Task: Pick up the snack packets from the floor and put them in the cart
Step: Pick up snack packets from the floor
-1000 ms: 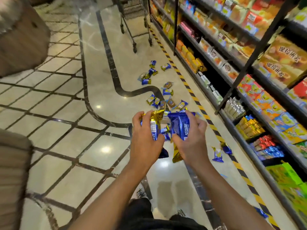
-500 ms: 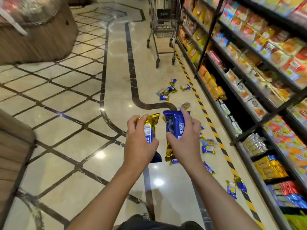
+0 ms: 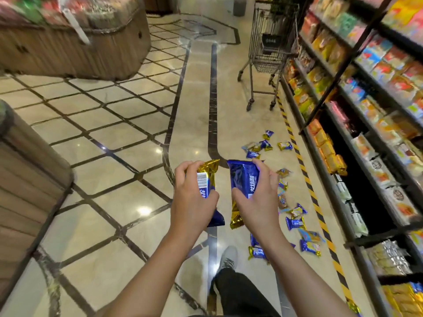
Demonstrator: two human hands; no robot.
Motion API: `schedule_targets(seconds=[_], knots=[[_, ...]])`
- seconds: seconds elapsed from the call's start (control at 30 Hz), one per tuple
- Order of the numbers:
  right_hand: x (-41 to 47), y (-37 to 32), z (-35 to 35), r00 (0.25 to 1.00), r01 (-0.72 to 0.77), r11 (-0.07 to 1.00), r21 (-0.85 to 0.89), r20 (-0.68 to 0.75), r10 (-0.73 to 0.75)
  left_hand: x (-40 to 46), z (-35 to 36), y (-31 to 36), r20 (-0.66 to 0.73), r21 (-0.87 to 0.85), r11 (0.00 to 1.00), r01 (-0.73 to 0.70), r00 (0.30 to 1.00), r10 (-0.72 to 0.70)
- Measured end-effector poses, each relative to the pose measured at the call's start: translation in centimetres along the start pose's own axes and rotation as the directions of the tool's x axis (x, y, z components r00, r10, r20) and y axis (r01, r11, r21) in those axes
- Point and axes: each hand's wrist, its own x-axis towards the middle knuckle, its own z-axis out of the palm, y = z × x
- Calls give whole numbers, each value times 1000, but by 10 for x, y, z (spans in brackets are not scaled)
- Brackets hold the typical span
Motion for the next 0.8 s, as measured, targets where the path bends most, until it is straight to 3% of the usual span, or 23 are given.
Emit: schedule_targets(seconds=[0.33, 0.8], knots=[[139, -1, 53, 988, 56, 993, 101, 136, -69, 130, 22, -6, -66, 64, 995, 81, 995, -77], [344, 16, 81, 978, 35, 996, 76, 205, -50, 314, 97, -3, -43, 93, 982, 164, 986, -161]])
